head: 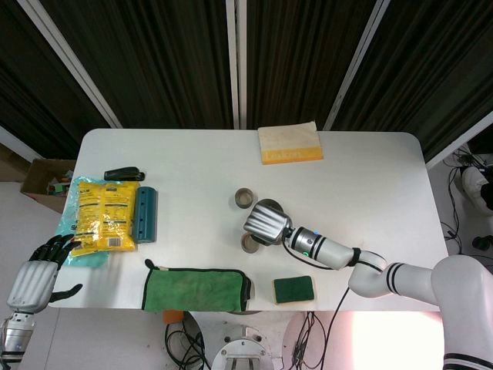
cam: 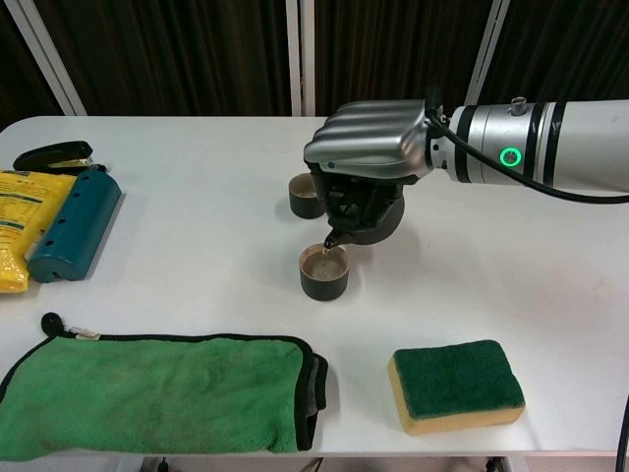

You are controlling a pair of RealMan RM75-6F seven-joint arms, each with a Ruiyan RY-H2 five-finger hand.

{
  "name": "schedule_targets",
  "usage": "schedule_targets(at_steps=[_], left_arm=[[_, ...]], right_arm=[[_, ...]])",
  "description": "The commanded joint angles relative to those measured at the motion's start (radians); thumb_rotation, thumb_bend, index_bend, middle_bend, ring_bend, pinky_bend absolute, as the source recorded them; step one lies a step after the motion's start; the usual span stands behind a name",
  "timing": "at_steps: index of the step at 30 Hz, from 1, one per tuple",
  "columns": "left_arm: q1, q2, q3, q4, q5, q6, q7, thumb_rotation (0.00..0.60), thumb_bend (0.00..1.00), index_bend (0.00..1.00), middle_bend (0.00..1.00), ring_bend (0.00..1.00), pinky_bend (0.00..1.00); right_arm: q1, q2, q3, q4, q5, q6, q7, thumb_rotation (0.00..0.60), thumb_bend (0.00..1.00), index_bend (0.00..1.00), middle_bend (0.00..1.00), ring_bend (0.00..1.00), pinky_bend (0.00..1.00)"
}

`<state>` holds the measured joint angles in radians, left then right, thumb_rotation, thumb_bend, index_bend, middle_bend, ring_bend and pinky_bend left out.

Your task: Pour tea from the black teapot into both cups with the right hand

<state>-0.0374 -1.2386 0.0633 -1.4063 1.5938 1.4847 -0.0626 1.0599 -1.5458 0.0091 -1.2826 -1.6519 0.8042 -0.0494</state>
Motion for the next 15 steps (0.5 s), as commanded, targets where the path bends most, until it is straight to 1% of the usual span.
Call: schedule_targets(at_steps=[1,9,15], left_arm=[[0.000,0.000,0.000,0.000,0.000,0.000,-0.001,0.600,0.07,0.20,0.11,0.09,0.22],[0.000,0.000,0.000,-0.001,0.000,-0.001,0.000,0.600,0.07,0.20,0.11,0.09,0.22],[-0.003,0.001,-0.001,-0.006,0.003,-0.001,0.005,0.600,0.07,0.20,0.11,0.09,0.22]], right_arm=[[-0.002,-0.001,0.001,0.000,0.002,0.002,0.007,0.600,0.48,1.00,1.00,1.00,0.76],[-0.005,0.007,0.011,-0.012,0.008,0.017,0.044,0.600,0.48,1.00,1.00,1.00,0.76],[-0.014,0.022,0.021,-0.034,0.022,0.034,0.106,0.600,0.48,1.00,1.00,1.00,0.76]])
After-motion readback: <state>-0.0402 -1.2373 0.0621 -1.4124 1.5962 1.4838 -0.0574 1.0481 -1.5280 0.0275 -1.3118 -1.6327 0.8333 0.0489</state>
